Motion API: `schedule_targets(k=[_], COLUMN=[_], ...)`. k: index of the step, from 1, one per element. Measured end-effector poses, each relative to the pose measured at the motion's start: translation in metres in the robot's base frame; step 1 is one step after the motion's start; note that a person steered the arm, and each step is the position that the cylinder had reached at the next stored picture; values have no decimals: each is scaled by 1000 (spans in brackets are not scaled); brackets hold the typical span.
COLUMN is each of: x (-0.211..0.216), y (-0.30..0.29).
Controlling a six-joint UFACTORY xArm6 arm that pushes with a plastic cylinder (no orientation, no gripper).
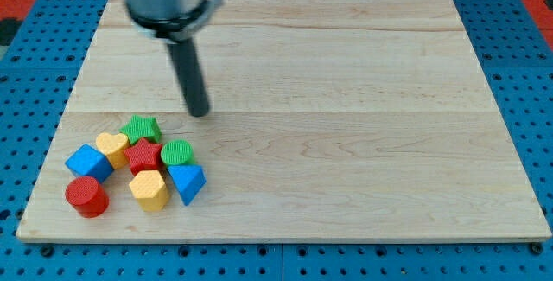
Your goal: Keep blue triangle at bottom center
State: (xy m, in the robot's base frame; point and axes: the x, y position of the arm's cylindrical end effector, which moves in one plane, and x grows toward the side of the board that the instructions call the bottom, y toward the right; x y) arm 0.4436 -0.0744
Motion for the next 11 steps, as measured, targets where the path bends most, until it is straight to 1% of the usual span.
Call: schedule_targets(k=[1,2,3,5,6,7,8,10,11], x=[38,112,174,169,137,97,88,88,101], y=[85,107,92,-65,-88,-48,-36,-23,-20])
